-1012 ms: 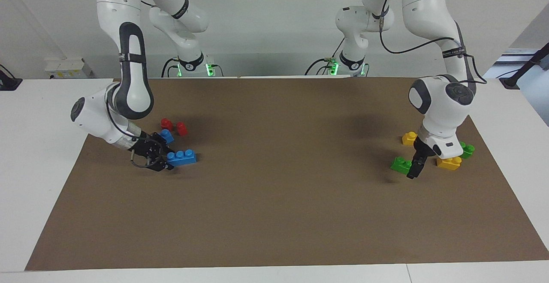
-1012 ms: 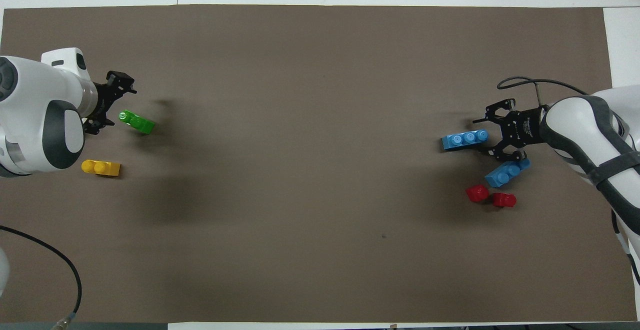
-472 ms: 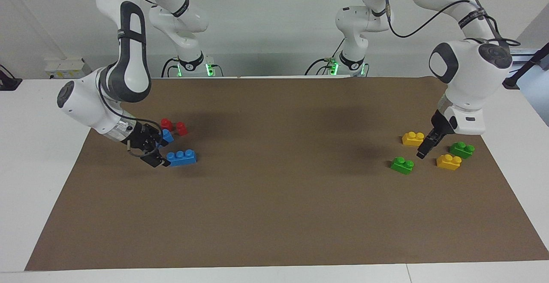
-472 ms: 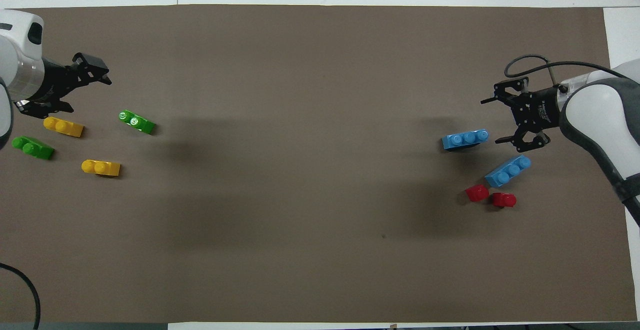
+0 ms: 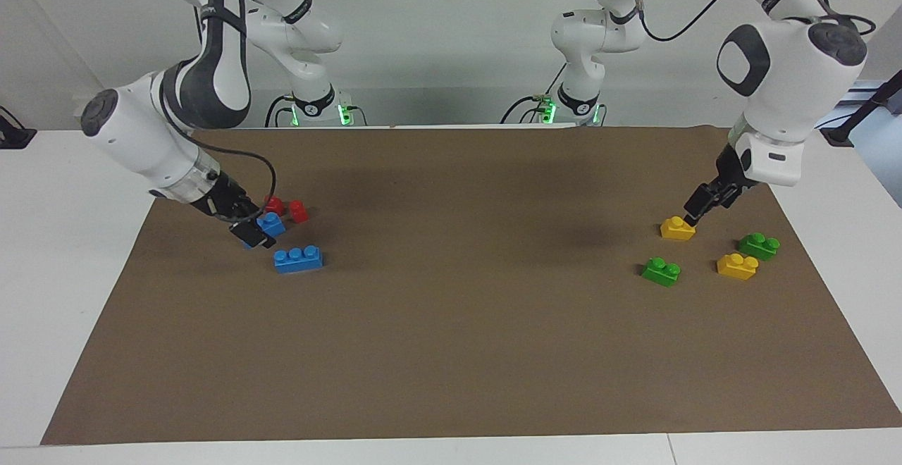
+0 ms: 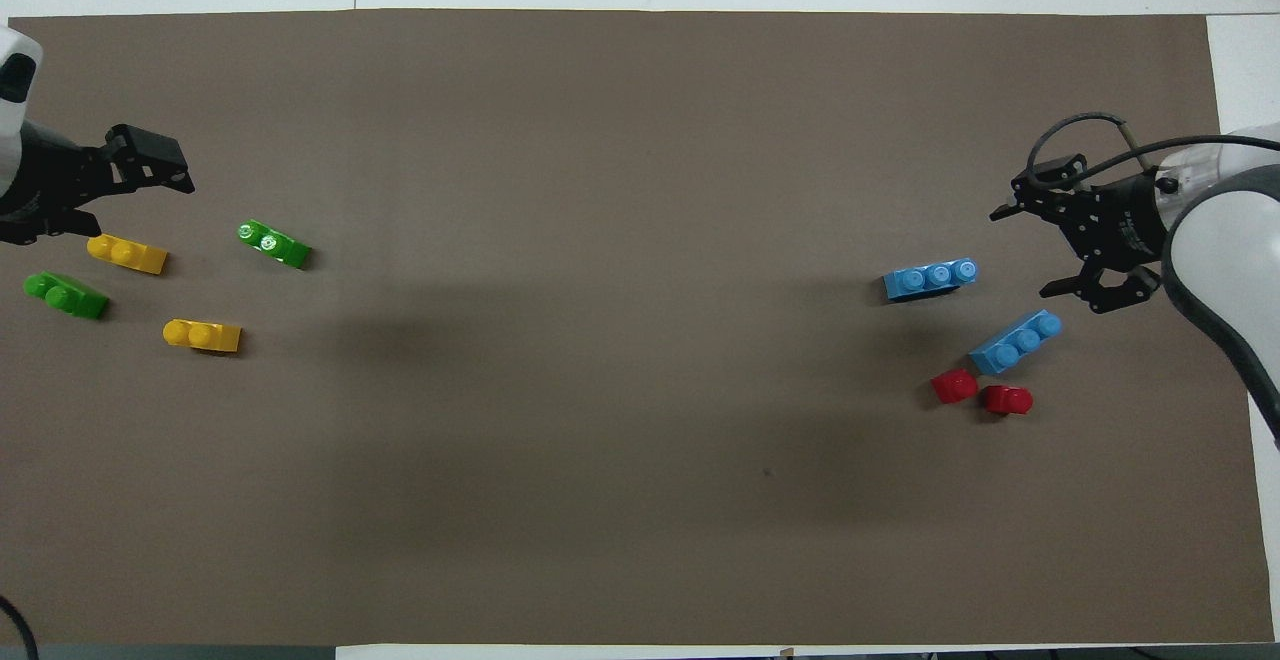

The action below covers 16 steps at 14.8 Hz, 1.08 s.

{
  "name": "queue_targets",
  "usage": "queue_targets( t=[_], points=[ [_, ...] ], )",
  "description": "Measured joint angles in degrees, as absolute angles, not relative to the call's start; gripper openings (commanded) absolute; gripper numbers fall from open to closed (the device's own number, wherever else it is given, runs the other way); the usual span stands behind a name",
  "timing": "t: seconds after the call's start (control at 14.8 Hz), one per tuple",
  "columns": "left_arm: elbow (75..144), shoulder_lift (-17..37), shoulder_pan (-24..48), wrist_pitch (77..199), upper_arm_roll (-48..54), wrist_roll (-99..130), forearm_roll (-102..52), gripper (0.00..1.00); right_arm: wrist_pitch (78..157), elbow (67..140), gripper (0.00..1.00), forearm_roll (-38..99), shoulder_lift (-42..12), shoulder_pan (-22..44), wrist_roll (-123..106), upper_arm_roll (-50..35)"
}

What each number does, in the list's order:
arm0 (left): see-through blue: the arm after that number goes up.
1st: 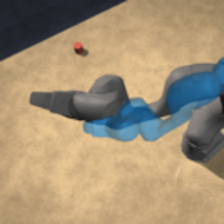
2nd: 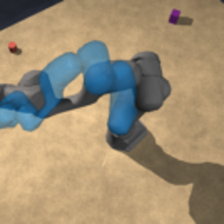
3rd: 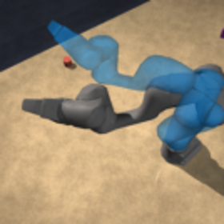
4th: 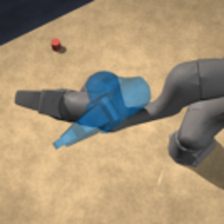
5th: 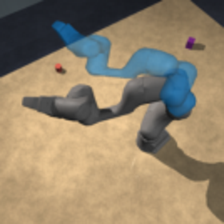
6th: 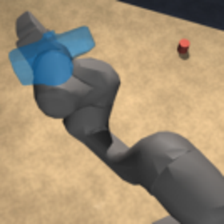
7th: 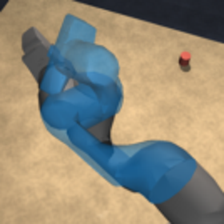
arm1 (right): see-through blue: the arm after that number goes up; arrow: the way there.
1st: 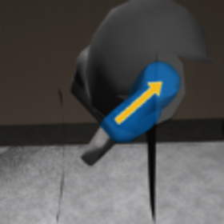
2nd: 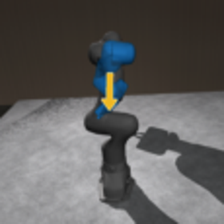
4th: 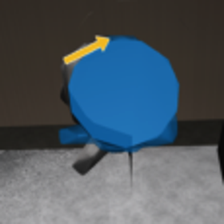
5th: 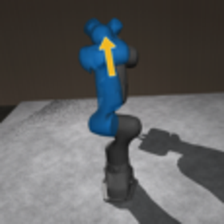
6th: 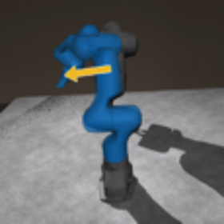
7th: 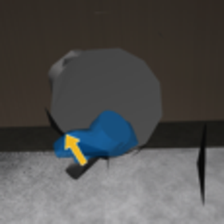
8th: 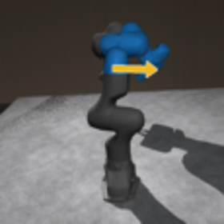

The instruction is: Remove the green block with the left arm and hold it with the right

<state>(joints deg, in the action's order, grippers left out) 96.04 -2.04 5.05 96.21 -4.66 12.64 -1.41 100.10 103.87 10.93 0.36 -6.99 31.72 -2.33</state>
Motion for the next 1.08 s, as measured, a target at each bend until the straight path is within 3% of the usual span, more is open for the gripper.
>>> queue_targets(
  t=[0.34, 1.08],
  points=[
    [96.2, -4.4, 5.1, 90.1, -3.5, 9.1, -1.4, 1.00, 90.6, 98.3, 1.00, 8.9, 4.7, -6.0, 16.1, -2.6],
    [96.4, -4.4, 5.1, 89.7, -3.4, 4.2, -1.4, 1.00, 91.4, 96.9, 1.00, 3.0, 4.1, -3.5, 4.2, -2.5]
  ],
)
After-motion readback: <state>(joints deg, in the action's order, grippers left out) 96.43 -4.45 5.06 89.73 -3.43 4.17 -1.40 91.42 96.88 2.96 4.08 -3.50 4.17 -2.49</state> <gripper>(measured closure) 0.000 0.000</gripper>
